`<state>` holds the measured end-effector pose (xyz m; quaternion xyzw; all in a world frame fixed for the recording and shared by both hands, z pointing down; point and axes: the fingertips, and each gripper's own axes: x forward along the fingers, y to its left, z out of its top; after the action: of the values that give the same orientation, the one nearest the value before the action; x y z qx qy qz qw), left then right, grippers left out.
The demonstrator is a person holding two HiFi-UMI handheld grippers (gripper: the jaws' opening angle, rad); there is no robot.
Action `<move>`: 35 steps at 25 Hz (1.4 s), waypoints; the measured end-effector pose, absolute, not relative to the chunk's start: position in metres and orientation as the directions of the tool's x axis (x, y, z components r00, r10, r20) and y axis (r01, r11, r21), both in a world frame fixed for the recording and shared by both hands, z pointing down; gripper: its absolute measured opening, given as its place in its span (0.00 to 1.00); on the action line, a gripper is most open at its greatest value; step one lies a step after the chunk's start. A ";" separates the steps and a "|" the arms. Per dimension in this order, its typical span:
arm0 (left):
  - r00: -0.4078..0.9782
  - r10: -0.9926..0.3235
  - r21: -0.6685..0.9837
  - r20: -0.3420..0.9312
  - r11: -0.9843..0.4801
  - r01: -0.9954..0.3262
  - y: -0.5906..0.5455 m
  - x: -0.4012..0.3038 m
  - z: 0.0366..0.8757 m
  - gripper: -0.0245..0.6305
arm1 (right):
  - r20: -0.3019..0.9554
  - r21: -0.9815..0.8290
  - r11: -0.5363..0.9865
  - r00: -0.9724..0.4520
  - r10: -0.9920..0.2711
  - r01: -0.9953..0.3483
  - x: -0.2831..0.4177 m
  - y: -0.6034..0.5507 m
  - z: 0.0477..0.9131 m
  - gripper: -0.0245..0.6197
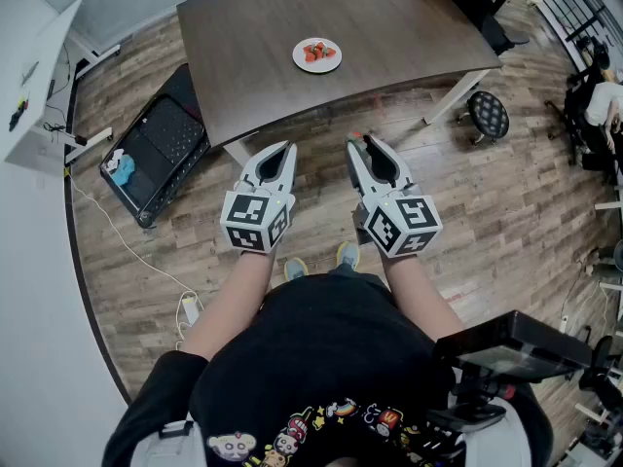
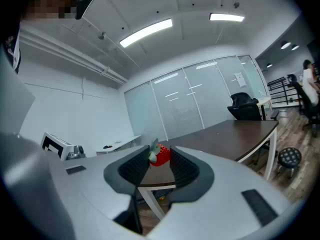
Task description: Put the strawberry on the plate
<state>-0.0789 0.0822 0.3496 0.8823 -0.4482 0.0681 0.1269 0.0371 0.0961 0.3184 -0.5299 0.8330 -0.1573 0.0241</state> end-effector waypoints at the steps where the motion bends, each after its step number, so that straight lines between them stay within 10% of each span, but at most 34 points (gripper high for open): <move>1: 0.588 -0.774 0.163 0.235 -0.565 -0.809 0.083 -0.079 0.350 0.02 | 0.127 -0.289 0.390 -0.439 -0.889 -0.874 0.037 0.097 0.319 0.25; 35: 0.458 -0.837 0.133 0.298 -0.439 -0.889 0.091 0.015 0.372 0.02 | 0.134 -0.339 0.526 -0.593 -0.794 -0.780 0.120 0.080 0.352 0.25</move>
<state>0.0152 0.0911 0.3720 0.8428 -0.5121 0.0944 0.1361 0.1195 0.0804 0.3518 -0.4507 0.8732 -0.1845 0.0186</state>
